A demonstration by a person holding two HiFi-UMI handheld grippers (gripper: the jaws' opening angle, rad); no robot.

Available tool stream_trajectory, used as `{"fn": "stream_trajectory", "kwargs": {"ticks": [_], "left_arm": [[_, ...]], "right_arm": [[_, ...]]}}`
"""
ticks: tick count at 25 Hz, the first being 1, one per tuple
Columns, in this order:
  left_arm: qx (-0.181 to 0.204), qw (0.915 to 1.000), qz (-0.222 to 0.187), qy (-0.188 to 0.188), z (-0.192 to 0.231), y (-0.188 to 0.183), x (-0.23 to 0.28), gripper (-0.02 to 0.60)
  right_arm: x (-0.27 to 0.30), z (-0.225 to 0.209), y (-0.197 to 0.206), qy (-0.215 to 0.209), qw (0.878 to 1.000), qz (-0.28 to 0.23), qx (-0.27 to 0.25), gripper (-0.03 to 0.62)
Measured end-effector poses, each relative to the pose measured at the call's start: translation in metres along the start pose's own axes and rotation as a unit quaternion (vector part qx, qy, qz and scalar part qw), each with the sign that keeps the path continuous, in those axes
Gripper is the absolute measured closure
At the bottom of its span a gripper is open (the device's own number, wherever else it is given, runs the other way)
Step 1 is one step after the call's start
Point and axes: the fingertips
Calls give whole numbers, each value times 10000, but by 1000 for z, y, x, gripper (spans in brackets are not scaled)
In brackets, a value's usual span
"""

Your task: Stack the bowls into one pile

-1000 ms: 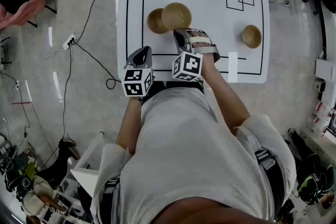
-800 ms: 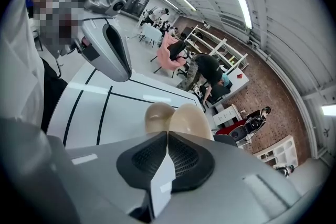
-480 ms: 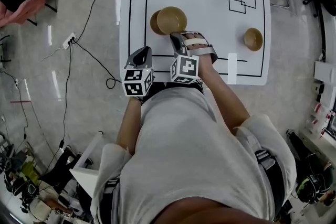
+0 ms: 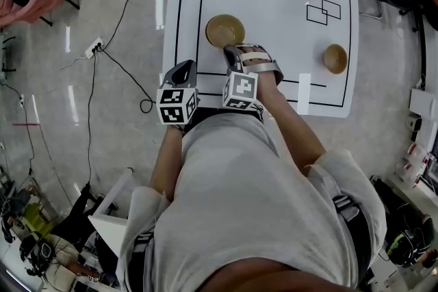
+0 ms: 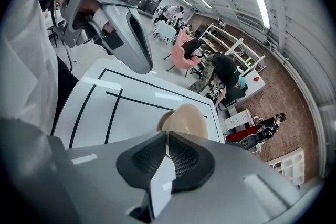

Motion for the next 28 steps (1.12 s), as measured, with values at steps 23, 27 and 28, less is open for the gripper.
{"fn": "stream_trajectory", "kwargs": {"ticks": [23, 27, 28], "left_arm": [[188, 9997, 106, 103, 19, -23, 16, 580], [169, 9997, 153, 86, 24, -20, 16, 580], [162, 9997, 151, 80, 25, -19, 15, 580]], "right_arm": [[28, 4, -9, -329, 9990, 264, -144, 575], [31, 6, -10, -384, 9985, 324, -210, 574], [32, 7, -11, -403, 9984, 340, -213, 574]]}}
Point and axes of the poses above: the fingertips, and each gripper's own axes: x forward along the fingers, z to its left, y out of its underside, and after that the axes turned 15 degrees about z, right-handed
